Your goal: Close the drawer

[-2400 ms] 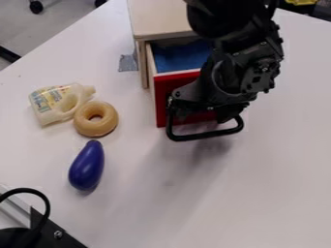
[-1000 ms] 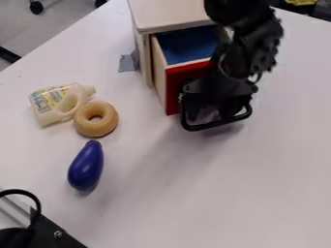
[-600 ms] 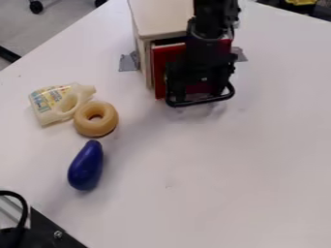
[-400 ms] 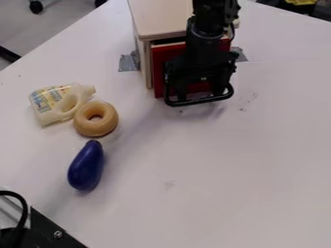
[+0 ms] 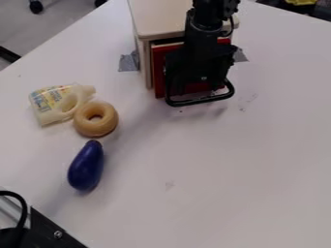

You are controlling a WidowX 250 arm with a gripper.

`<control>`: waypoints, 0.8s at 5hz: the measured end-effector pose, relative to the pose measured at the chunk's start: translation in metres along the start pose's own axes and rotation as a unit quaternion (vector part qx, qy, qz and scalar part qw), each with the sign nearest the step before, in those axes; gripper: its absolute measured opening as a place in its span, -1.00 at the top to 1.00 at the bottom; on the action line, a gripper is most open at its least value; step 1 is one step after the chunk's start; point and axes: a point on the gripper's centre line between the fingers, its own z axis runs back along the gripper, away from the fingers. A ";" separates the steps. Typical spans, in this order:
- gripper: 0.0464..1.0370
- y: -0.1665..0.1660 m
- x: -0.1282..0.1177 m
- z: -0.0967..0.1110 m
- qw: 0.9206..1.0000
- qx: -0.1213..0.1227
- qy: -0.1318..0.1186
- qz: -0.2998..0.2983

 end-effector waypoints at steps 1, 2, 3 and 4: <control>-0.92 0.003 0.003 -0.004 0.998 0.000 -0.058 -0.005; -0.92 0.004 0.010 -0.005 0.995 0.002 -0.096 -0.007; -0.92 0.004 0.015 -0.005 0.994 0.000 -0.112 -0.006; -0.92 0.004 0.016 -0.006 0.994 0.002 -0.110 -0.003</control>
